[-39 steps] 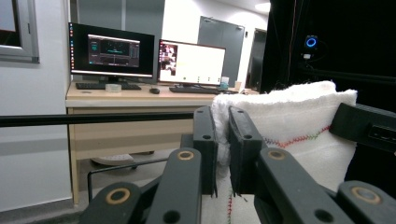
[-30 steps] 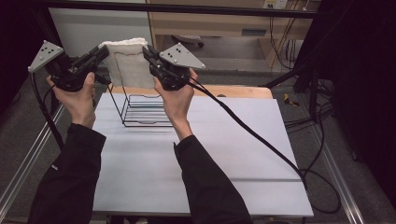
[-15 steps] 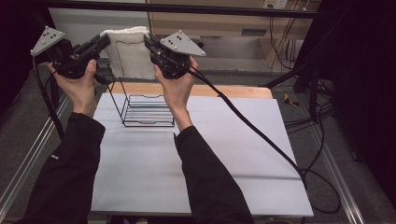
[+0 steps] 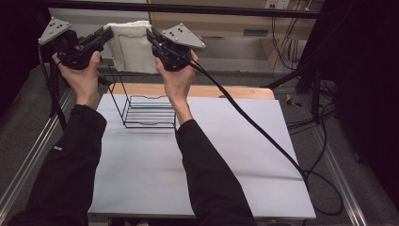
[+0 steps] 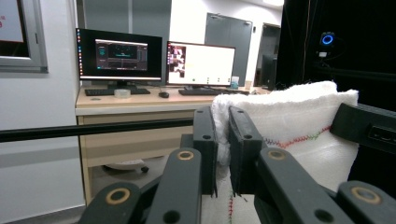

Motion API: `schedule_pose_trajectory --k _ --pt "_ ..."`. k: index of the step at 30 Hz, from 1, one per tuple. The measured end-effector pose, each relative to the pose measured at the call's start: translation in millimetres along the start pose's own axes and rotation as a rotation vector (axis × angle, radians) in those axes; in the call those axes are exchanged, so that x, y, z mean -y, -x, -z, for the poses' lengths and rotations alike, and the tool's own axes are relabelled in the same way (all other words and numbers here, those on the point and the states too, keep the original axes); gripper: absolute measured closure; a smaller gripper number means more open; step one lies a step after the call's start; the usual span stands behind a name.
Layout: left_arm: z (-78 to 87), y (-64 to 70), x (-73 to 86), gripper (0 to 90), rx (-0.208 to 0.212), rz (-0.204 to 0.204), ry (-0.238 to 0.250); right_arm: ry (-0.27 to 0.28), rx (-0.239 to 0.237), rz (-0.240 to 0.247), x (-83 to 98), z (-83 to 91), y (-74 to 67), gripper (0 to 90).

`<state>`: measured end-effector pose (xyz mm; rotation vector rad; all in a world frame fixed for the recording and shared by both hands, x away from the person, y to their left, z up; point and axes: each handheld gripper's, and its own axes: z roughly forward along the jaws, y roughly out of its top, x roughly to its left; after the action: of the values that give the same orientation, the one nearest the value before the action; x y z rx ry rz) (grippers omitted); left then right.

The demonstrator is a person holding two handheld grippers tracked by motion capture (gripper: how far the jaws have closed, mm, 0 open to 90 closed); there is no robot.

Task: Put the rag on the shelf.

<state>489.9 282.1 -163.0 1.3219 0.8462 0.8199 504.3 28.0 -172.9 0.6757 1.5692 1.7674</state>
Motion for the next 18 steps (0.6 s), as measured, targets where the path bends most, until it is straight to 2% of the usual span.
schedule_pose_trajectory --k 11,18 --pt "-9.9 -14.1 10.3 82.8 -0.017 0.010 -0.033 -0.041 0.001 -0.002 14.0 -20.1 7.1 83.7" --pt "-11.4 -19.1 21.2 82.9 -0.020 0.011 -0.052 -0.072 0.001 0.003 22.8 -26.2 8.3 83.7"
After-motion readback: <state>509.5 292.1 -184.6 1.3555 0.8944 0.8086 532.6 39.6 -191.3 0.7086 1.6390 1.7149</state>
